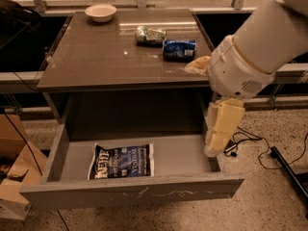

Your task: Pick blue chip bag from top drawer and place on counter

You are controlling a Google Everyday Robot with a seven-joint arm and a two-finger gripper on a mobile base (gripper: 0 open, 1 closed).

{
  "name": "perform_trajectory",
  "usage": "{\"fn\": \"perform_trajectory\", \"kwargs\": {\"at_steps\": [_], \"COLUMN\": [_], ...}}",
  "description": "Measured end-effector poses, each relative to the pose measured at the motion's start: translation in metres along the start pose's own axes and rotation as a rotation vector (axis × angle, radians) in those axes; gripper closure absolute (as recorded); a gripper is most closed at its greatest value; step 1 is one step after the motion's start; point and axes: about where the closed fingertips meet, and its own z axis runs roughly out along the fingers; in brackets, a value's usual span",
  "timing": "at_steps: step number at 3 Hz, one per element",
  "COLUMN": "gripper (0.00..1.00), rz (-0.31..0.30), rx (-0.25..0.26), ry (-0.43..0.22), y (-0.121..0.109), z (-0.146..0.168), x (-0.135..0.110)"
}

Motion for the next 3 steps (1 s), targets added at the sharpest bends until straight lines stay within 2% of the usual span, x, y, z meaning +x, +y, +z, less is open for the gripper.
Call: {"fn": "perform_trajectory", "kwargs": {"at_steps": [1,2,3], "gripper": [0.00,0.00,0.00], "rz": [0.002,-0.002,0.002], "rx": [-0.065,-0.128,-0.135], "ry": [-0.109,-0.187,-0.191], "y": [-0.005,-0.014,-0.014], "z": [0.031,0.059,0.061], "x": [-0.014,-0.023,-0.022]}}
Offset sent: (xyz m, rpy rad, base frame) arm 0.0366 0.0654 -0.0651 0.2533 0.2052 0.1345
